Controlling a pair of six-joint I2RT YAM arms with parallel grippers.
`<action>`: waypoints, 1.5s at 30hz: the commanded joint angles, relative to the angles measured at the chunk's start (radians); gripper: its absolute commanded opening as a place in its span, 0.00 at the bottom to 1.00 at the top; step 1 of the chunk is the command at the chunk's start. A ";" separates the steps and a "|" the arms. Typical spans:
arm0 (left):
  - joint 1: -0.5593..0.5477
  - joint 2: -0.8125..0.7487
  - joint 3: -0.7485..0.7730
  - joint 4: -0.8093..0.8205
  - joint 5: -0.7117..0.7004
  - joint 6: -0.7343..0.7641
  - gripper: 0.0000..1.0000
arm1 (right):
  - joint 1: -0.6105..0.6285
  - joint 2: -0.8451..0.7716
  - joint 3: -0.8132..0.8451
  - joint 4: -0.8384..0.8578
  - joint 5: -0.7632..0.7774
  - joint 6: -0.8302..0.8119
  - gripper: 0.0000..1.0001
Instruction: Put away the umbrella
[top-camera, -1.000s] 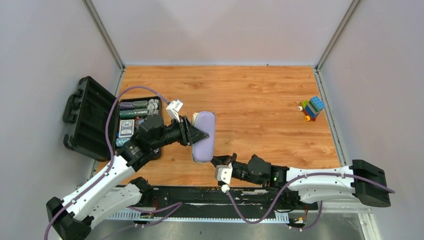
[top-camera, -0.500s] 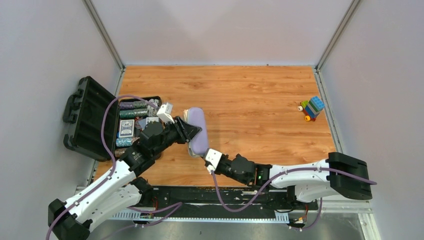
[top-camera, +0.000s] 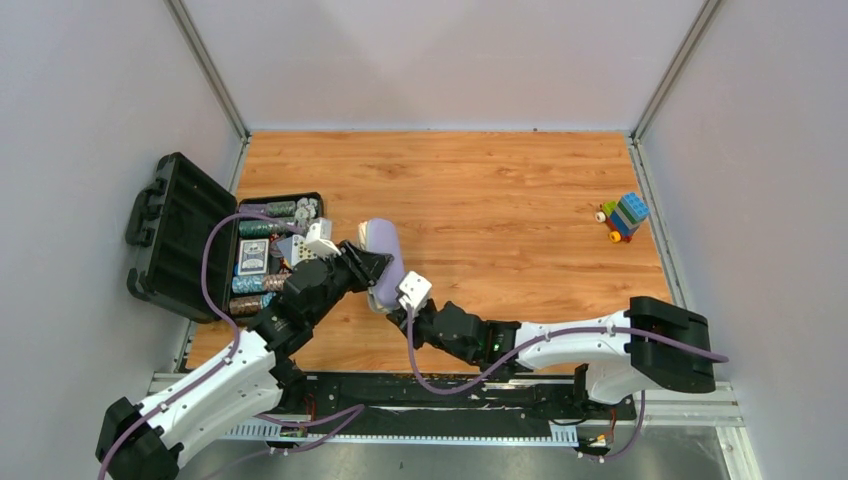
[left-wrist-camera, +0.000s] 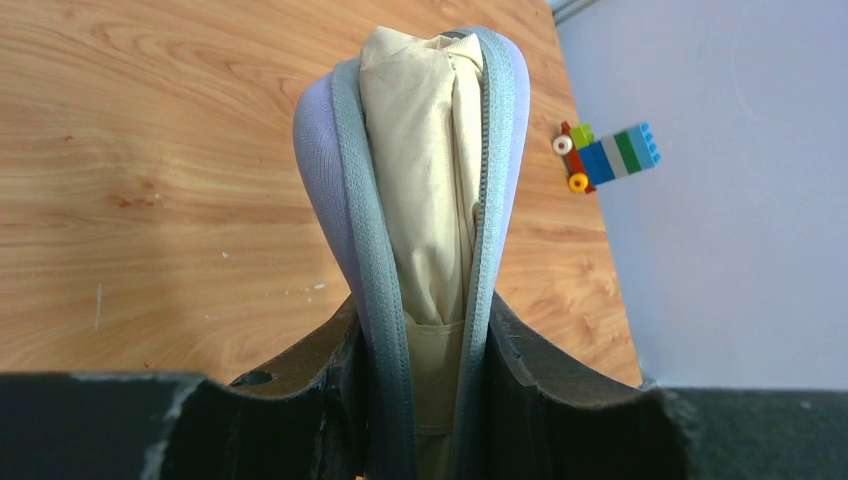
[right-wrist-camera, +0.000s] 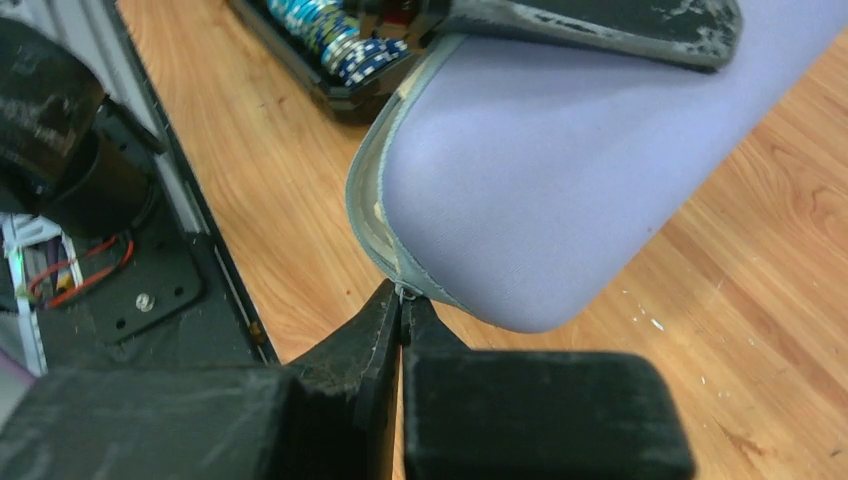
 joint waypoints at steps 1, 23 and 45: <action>0.027 0.024 -0.015 0.128 -0.236 0.042 0.00 | 0.037 -0.009 0.160 0.022 0.009 0.174 0.00; -0.013 0.149 0.379 -0.529 -0.237 -0.329 0.00 | 0.023 -0.197 -0.086 0.111 0.081 -0.706 1.00; -0.014 0.193 0.514 -0.823 -0.248 -0.508 0.06 | 0.037 0.186 0.177 0.376 0.095 -1.031 0.58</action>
